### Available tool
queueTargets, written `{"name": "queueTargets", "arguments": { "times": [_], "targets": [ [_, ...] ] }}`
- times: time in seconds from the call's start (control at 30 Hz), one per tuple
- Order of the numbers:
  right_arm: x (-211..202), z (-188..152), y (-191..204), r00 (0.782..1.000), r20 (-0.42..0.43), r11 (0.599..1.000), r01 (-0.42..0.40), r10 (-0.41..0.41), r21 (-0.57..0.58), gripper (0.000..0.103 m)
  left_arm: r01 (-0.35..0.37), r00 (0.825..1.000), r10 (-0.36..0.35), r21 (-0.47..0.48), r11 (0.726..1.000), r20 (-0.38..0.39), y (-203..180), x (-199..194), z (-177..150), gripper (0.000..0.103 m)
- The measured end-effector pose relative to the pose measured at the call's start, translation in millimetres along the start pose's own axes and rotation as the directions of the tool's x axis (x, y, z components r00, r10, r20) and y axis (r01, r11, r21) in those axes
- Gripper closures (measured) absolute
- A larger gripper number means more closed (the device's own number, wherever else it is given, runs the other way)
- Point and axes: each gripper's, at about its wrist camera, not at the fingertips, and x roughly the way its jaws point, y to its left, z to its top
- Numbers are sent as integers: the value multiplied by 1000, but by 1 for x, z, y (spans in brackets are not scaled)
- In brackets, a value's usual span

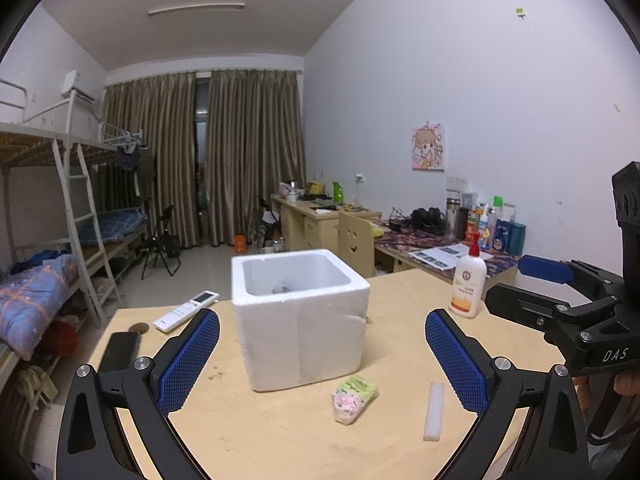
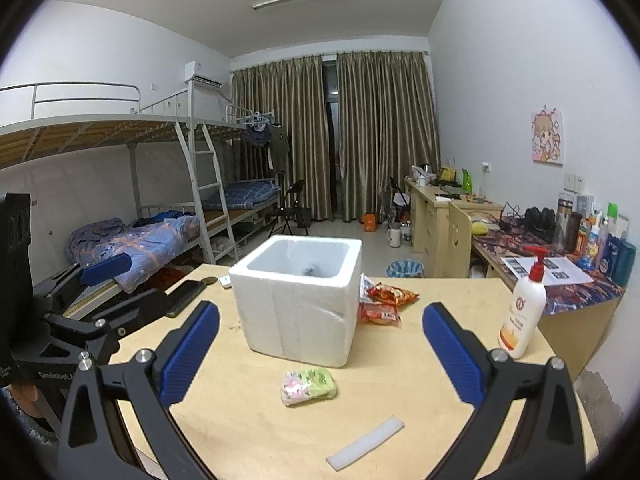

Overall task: Organize soft objects
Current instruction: 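Withdraw both tools from the box toward the snack packet and foam strip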

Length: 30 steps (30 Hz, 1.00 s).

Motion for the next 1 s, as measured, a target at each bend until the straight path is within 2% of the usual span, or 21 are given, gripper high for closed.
{"name": "queueTargets", "arguments": {
  "times": [0.27,0.5,0.83,1.0],
  "targets": [
    [13,-27,-10,997,-66,999,31,-30,17,0,46,998,-44,49,998,-35,-12,20,-27,0],
    [23,-48,-17,993,-111,998,47,-42,39,0,77,993,-73,43,996,-92,-12,44,-44,0],
    [33,-65,-31,987,-156,993,63,-47,97,0,118,975,-112,21,993,-191,-11,77,-67,0],
    [38,-76,-34,981,-190,992,70,-49,103,0,149,960,-141,19,989,-241,-13,94,-78,0]
  ]
}}
